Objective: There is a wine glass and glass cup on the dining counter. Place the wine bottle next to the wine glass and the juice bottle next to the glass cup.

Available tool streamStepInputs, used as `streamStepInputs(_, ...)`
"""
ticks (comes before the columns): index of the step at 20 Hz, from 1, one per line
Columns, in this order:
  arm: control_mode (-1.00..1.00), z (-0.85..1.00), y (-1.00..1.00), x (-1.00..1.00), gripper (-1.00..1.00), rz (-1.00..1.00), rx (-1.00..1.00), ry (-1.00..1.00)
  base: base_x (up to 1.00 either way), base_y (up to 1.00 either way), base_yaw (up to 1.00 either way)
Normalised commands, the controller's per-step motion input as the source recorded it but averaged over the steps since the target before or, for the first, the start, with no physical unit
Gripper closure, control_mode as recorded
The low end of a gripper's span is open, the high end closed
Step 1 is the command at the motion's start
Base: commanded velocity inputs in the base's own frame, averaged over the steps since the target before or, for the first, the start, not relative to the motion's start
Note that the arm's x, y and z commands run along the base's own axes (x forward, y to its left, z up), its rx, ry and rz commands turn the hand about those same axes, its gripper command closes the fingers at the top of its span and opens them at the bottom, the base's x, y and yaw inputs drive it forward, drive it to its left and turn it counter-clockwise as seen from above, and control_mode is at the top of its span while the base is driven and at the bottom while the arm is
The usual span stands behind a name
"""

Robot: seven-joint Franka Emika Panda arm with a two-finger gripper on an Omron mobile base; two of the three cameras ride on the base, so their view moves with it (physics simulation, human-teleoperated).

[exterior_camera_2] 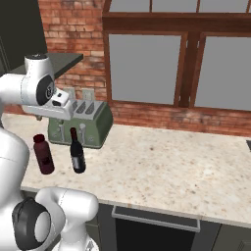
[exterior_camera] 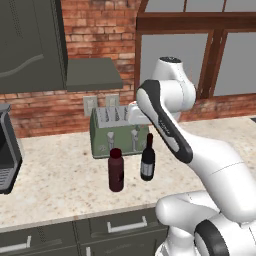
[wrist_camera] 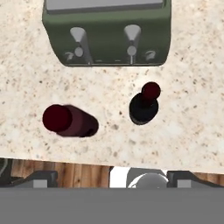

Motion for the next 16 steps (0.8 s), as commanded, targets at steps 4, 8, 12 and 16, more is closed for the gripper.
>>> streamStepInputs(4, -1.0, -0.24, 0.53, 0.0, -1.0, 0.0, 0.0, -0.04, 0.0, 0.0, 0.0)
streamStepInputs(8, -1.0, -0.25, 0.41, 0.09, -1.0, 0.0, 0.0, -0.04, 0.0, 0.0, 0.0)
streamStepInputs(12, -1.0, -0.19, 0.32, 0.21, -1.0, 0.0, 0.0, 0.04, 0.0, 0.0, 0.0)
streamStepInputs(16, -1.0, -0.14, 0.31, 0.27, -1.0, 0.0, 0.0, 0.21, 0.0, 0.0, 0.0)
